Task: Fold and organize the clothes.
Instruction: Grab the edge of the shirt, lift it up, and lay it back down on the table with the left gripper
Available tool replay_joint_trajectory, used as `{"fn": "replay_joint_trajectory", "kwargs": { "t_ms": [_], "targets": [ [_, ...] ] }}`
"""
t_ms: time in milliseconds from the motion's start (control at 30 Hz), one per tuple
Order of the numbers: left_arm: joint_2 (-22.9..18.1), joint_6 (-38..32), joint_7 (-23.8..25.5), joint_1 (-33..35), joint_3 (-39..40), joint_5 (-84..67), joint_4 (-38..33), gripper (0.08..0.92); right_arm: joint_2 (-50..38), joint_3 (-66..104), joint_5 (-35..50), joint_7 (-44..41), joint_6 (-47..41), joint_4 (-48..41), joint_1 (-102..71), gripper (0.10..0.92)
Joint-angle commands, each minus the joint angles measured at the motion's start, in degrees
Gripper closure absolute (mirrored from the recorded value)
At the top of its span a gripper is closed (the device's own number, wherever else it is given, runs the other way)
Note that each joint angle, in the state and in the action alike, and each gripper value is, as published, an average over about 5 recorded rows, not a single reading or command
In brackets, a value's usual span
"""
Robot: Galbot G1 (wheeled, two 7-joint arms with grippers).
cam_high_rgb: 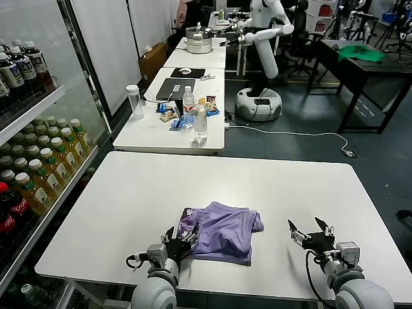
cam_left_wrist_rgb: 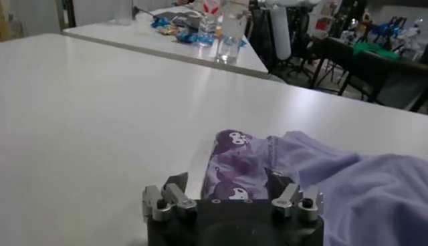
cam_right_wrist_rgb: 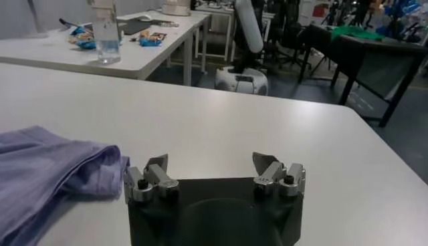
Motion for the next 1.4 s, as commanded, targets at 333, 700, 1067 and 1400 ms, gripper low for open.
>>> {"fn": "replay_joint_trajectory", "kwargs": {
  "t_ms": [333,700,1067,1400],
  "targets": [
    [-0.9,-2.3,-0.5,0.5,-0.6,-7.7,1.6,0.467,-0.4,0.3,0.0,0.2,0.0,0.9,-0.4,0.203],
    [-1.4,-5.9,1.3,0.2,-3.3,-14.8,-1.4,0.788,-0.2,0.3,0.0,0.3,0.1,1.0,-0.4,0.203],
    [4.9,-5.6,1.2,-0.4,-20.7,-37.5,-9.8,0.876,-0.2,0.2,0.1,0.2,0.4,0.3,0.2,0.203],
    [18.0,-3.4,0.0,-1.7,-35.1,-50.6,-17.0,0.876,0.7,-1.0,0.1,0.1,1.0,-0.9,1.8,0.203]
  ]
}}
